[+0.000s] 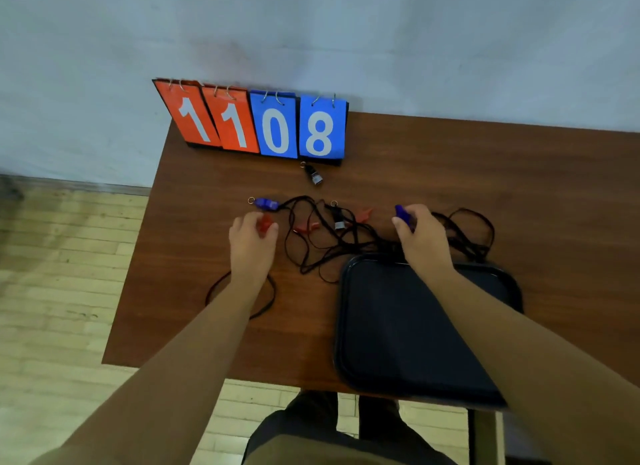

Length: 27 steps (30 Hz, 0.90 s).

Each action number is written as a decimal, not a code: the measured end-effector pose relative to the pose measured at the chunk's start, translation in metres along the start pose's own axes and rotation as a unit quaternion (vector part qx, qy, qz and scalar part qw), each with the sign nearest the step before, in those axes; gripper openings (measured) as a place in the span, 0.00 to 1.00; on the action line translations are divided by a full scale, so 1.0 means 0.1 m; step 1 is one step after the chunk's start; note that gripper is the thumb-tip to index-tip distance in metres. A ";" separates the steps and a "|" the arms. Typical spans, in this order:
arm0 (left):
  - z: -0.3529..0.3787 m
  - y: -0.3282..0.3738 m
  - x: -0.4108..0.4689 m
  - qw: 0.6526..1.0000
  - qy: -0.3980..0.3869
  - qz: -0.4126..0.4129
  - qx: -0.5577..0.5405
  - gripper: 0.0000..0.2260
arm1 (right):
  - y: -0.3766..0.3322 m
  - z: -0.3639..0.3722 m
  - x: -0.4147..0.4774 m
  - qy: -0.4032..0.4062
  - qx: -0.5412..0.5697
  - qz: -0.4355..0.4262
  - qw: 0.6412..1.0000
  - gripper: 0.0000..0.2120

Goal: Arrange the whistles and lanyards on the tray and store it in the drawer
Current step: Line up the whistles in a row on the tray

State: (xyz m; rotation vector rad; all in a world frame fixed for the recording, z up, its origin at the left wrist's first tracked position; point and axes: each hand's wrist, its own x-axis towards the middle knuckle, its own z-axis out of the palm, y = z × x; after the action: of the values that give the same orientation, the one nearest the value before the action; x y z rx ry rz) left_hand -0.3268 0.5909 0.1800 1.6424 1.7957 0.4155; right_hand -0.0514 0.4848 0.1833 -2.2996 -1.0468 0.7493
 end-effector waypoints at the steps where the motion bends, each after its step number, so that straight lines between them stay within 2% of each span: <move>1: -0.02 0.08 -0.07 1.000 -0.004 0.005 -0.021 0.13 | -0.03 -0.06 -0.06 0.001 0.028 0.009 1.000 0.17; 5: -0.06 0.33 -0.38 0.995 -0.039 0.013 -0.091 0.05 | -0.07 -0.25 -0.30 -0.006 0.114 0.029 0.993 0.13; 10: 0.08 0.45 -0.80 0.990 -0.102 -0.004 -0.101 0.07 | 0.04 -0.33 -0.67 -0.016 0.168 0.068 0.983 0.11; 14: 0.32 0.38 -1.09 0.981 -0.149 -0.018 -0.120 0.06 | 0.29 -0.18 -0.88 -0.051 0.123 0.102 0.986 0.11; 18: 0.48 0.22 -1.26 0.977 -0.163 -0.043 -0.129 0.04 | 0.43 0.08 -0.96 -0.091 0.078 0.119 0.986 0.15; 23: 0.54 0.05 -1.32 0.977 -0.158 -0.063 -0.126 0.06 | 0.38 0.36 -0.86 -0.063 0.033 0.112 0.991 0.08; 27: 0.59 -0.03 -1.25 0.972 -0.164 -0.084 -0.146 0.09 | 0.36 0.54 -0.74 -0.048 0.020 0.115 0.992 0.11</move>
State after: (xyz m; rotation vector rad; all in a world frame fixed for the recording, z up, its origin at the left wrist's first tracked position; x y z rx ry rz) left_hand -0.2913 0.4579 0.1672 1.2622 1.5297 0.2944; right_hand -0.1091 0.4173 0.1419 -2.3953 -0.8059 0.9702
